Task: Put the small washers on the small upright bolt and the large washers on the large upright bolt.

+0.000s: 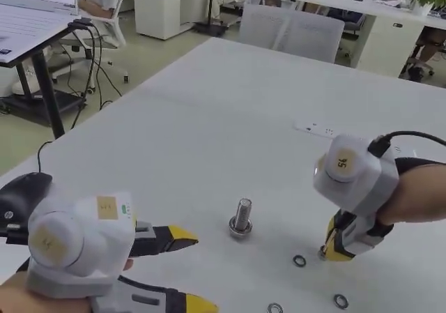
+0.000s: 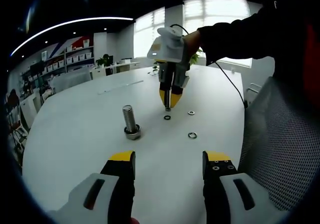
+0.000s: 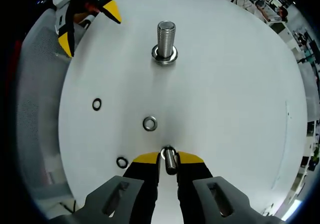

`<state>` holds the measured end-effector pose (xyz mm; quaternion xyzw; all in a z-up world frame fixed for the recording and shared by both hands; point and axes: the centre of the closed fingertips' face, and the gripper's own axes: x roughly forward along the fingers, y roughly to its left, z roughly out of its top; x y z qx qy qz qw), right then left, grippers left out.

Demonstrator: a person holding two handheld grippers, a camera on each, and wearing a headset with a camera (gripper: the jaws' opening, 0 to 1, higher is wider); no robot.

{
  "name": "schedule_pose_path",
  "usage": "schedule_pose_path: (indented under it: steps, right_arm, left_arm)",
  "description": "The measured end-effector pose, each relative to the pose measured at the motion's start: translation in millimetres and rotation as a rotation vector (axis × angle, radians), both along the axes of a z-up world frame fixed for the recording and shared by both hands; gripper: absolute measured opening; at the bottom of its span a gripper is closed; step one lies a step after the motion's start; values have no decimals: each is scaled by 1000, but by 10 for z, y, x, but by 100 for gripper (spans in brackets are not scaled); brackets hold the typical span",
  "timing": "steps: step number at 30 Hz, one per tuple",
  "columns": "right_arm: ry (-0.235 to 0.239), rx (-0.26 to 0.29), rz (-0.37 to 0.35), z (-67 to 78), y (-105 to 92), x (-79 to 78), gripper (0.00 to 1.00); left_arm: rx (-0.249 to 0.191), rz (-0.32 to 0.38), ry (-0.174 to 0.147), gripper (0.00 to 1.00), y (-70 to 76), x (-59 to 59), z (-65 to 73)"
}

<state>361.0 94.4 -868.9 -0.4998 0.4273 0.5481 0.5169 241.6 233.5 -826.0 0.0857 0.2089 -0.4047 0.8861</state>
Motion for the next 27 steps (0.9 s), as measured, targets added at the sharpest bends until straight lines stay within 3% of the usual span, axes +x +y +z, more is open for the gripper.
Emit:
schedule_pose_path:
  steps: [12, 20, 27]
  right_arm:
    - [-4, -9, 2, -41, -14, -9, 15]
    - [5, 1, -10, 0, -22, -13, 27]
    - [0, 43, 5, 84, 58, -12, 41]
  left_arm:
    - [-2, 1, 1, 53, 4, 7, -3]
    - [-3, 1, 1, 53, 4, 11, -5]
    - [-4, 0, -1, 53, 1, 13, 3]
